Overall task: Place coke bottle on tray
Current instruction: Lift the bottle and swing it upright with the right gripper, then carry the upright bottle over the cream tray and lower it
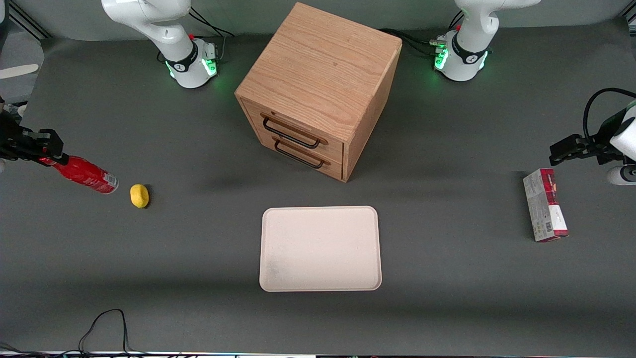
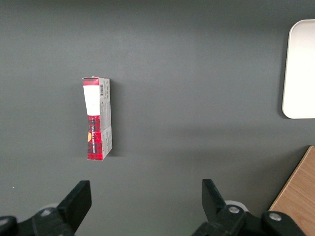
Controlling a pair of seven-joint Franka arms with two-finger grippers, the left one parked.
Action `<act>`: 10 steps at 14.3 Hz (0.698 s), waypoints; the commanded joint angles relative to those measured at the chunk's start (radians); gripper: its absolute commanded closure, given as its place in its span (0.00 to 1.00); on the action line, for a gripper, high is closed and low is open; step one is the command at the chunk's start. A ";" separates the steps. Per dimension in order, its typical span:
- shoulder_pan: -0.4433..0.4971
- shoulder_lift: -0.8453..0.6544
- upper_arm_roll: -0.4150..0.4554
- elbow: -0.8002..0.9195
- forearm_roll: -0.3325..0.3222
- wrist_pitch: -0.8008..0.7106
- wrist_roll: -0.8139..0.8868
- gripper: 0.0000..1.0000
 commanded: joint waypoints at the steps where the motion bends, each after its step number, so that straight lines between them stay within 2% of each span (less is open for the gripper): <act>1: 0.004 0.241 0.072 0.307 0.013 -0.025 -0.013 1.00; 3: 0.011 0.364 0.132 0.425 0.006 -0.014 0.001 1.00; 5: 0.065 0.409 0.138 0.446 -0.001 0.039 0.051 1.00; 8: 0.215 0.458 0.137 0.453 -0.137 0.087 0.058 1.00; 10: 0.283 0.482 0.137 0.454 -0.144 0.111 0.103 1.00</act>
